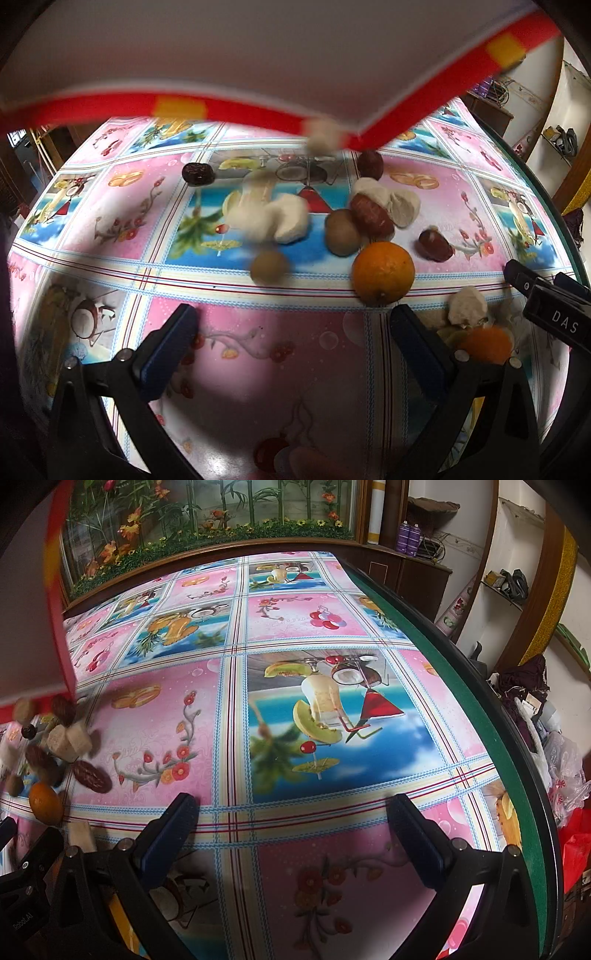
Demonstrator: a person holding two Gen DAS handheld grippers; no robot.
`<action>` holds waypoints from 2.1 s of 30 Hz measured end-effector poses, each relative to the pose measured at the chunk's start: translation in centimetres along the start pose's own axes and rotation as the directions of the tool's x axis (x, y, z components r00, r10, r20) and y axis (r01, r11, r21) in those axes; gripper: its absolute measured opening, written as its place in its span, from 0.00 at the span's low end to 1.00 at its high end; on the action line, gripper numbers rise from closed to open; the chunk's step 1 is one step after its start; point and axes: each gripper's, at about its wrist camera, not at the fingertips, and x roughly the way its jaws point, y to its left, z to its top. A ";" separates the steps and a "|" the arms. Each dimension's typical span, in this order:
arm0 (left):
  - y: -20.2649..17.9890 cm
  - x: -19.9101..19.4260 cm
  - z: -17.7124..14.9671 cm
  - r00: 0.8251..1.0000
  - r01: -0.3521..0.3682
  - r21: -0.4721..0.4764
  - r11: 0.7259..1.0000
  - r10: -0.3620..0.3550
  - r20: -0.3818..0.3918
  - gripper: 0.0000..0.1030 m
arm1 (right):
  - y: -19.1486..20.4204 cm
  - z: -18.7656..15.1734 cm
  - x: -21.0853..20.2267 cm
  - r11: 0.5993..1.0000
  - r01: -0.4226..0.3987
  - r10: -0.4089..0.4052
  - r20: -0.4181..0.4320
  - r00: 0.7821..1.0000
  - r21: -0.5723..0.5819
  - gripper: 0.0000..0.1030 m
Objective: Organize fruits
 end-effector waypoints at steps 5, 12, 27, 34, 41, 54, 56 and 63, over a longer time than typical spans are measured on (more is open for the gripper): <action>0.2 0.4 0.0 1.000 0.000 -0.003 1.000 0.000 -0.002 1.00 | 0.0 -0.1 0.0 1.000 0.000 0.000 0.000 1.000 0.000 1.00; 0.0 0.4 0.0 1.000 -0.001 -0.003 1.000 0.001 -0.002 1.00 | -0.1 0.0 0.0 1.000 0.000 0.000 0.000 1.000 0.000 1.00; -0.1 0.3 0.1 1.000 -0.002 -0.003 1.000 0.002 -0.002 1.00 | -0.1 0.0 0.0 1.000 0.000 0.000 0.000 1.000 0.000 1.00; -0.2 0.3 0.1 1.000 -0.002 -0.003 1.000 0.002 -0.003 1.00 | -0.1 0.0 -0.1 1.000 0.000 0.000 0.000 1.000 0.000 1.00; -0.2 0.3 0.1 1.000 -0.002 -0.003 1.000 0.002 -0.003 1.00 | -0.1 0.0 -0.1 1.000 0.000 0.000 0.000 1.000 0.000 1.00; 0.0 -0.4 -0.1 1.000 0.007 0.003 1.000 -0.007 -0.031 1.00 | 0.0 0.1 0.4 0.998 -0.047 0.046 -0.044 0.998 -0.034 1.00; 0.1 -1.7 -0.2 1.000 -0.002 0.010 1.000 0.002 0.001 1.00 | 0.0 -0.3 -0.8 0.993 -0.106 0.105 -0.019 0.994 -0.043 1.00; 1.7 -6.6 -0.6 0.993 -0.033 0.018 0.999 0.031 0.117 1.00 | 2.1 -2.4 -6.9 0.979 -0.139 0.158 0.129 0.979 -0.150 1.00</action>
